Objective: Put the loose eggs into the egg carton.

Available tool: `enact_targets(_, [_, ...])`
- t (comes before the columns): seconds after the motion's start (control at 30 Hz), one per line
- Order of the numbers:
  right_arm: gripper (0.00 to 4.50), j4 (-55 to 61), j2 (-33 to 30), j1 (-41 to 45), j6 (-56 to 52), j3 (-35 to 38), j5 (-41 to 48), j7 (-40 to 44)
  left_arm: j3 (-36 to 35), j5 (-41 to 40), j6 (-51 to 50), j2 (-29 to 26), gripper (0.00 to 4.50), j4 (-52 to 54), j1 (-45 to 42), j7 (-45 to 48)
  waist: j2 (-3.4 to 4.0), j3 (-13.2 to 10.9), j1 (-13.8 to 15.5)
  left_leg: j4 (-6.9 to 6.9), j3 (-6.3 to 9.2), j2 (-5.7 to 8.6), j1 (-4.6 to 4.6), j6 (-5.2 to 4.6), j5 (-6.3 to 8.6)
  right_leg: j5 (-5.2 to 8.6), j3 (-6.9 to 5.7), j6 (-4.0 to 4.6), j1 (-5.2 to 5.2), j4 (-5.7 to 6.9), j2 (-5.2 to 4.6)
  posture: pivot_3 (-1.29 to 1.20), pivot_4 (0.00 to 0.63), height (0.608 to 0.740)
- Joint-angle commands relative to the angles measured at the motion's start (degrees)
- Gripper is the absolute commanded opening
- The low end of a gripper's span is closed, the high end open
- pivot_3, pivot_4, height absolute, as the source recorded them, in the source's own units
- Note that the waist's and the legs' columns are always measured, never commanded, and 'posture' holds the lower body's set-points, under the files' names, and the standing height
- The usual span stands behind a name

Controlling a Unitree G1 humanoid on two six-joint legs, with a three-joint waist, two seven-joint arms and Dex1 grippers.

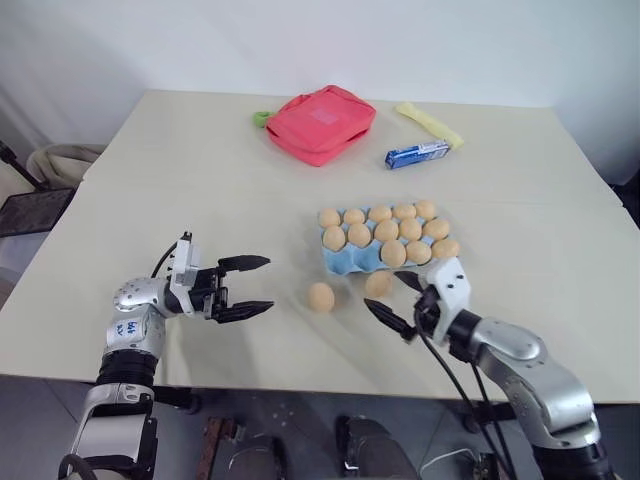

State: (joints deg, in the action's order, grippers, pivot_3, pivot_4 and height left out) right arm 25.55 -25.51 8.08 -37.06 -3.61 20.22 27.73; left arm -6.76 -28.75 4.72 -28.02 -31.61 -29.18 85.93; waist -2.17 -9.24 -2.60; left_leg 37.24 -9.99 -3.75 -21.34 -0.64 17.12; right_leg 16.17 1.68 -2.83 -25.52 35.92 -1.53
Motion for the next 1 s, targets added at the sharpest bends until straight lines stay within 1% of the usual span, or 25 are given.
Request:
enact_targets(0.03, [4.46,-0.35,0.98,1.59,-1.25,-1.03,-1.43,-2.06,-0.60,-0.60,-0.23,-0.56,4.50,2.84,0.44,0.70,0.00,0.00,0.04,0.01,0.00,0.00,-0.01,0.00,0.00,0.00,0.00,0.00,0.00,0.00,-0.01,0.00,0.150,0.740])
enact_targets(0.23, [4.46,-2.40,1.58,3.61,-1.70,-1.56,-4.01,-4.03,-1.25,-0.81,-0.66,-0.80,4.50,4.37,1.79,-0.08,0.00,0.00,-0.04,0.04,-0.01,0.01,-0.03,-0.02,0.01,0.00,0.00,-0.01,0.00,0.00,-0.02,0.00,0.150,0.740])
enact_targets(0.6, [4.46,-3.99,1.86,4.57,-1.81,-1.58,-5.24,-3.97,-1.67,-0.60,-0.46,-0.51,4.50,4.59,2.06,-0.67,0.00,0.00,-0.58,0.03,-0.01,0.00,-0.01,0.01,-0.01,-0.01,-0.01,-0.02,0.00,0.05,0.00,0.00,0.150,0.740])
enact_targets(0.7, [3.89,-3.92,1.95,4.50,-1.64,-1.66,-5.22,-3.83,-1.69,-0.49,-0.31,-0.37,4.50,4.35,1.90,-0.69,0.00,0.00,-0.58,0.04,-0.01,0.00,-0.01,0.00,-0.01,-0.01,0.00,-0.02,0.00,0.04,-0.01,0.00,0.150,0.740])
enact_targets(0.83, [2.56,-2.94,1.60,4.23,-1.73,-1.76,-4.86,-3.14,-1.63,-0.37,-0.12,-0.22,4.50,3.96,1.65,-0.69,0.00,0.00,-0.58,0.02,-0.01,0.00,-0.01,0.01,-0.01,-0.01,-0.01,-0.02,0.00,0.04,0.00,0.00,0.150,0.740])
enact_targets(0.93, [2.10,-2.46,1.33,4.22,-1.89,-1.73,-4.58,-2.58,-1.58,-0.31,-0.01,-0.13,4.50,3.73,1.52,-0.68,0.00,0.00,-0.58,0.02,-0.01,0.00,-0.01,0.01,-0.01,-0.01,-0.01,-0.02,0.00,0.04,0.00,0.00,0.150,0.740])
enact_targets(1.0, [1.95,-1.35,1.04,4.33,-2.03,-1.54,-4.14,-2.03,-1.56,-0.30,0.00,-0.06,4.50,3.74,1.51,-0.71,0.00,0.00,-0.58,0.02,-0.01,0.00,-0.01,0.01,-0.01,-0.01,0.00,-0.02,0.00,0.04,-0.01,0.00,0.150,0.740])
